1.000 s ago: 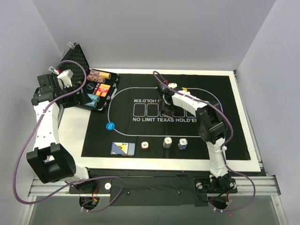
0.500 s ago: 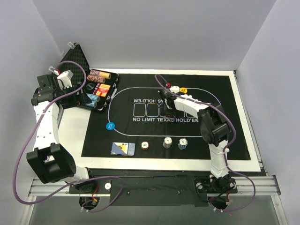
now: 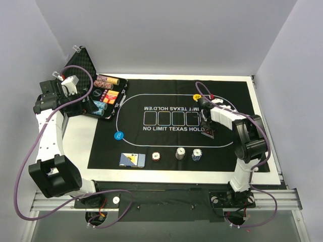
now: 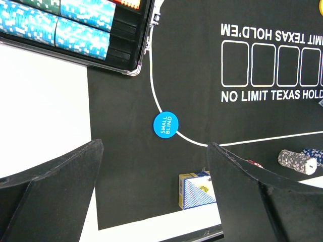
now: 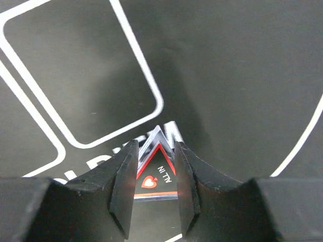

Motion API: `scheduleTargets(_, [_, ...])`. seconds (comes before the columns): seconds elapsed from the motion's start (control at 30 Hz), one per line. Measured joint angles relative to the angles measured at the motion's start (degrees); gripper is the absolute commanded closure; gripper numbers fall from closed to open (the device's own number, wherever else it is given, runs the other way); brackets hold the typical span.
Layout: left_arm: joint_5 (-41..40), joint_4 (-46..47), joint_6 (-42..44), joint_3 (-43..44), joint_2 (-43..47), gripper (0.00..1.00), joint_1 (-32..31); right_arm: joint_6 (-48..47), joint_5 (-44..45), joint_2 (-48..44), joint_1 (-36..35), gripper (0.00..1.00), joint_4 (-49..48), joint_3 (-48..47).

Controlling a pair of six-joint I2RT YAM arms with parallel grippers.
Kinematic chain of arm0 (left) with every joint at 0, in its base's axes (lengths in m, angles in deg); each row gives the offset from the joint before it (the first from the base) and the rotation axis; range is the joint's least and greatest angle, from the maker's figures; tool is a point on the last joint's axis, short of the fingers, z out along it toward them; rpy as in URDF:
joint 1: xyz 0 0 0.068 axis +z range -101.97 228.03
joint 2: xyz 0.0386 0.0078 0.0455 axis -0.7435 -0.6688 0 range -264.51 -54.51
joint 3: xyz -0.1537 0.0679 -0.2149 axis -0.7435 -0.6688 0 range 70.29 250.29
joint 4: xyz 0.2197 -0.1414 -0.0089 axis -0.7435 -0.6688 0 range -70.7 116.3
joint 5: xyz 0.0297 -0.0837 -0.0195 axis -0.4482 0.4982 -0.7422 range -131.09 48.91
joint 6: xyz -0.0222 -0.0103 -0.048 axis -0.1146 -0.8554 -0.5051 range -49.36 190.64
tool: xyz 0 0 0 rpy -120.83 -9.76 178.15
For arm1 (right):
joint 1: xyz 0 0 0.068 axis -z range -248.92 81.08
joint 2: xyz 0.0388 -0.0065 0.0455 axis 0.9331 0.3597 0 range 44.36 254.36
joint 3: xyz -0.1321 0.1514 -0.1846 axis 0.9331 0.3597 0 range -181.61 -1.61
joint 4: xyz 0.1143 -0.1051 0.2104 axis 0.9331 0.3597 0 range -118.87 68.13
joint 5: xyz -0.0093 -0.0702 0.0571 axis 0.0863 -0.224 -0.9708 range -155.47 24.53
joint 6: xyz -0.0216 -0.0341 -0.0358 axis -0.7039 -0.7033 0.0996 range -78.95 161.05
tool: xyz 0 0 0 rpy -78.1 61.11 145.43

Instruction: Distribute texas hold em gaming equipment

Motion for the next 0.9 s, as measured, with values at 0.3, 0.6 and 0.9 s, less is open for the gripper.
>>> scheduleTargets(0.3, [0.0, -0.2, 1.0, 0.0, 0.4, 0.05, 0.6, 0.3, 4.2, -4.8, 4.5, 0.75, 4.3, 6.4])
scheduleTargets(0.6, [0.4, -0.3, 1.4, 0.0, 0.4, 0.05, 0.7, 1.4, 4.9, -14.2, 11.2, 0.67, 7.3, 11.4])
scheduleTargets(0.9, [1.8, -0.4, 1.7, 0.0, 0.4, 0.05, 0.7, -0.1, 2.9, -20.4, 0.8, 0.4, 8.5, 7.8])
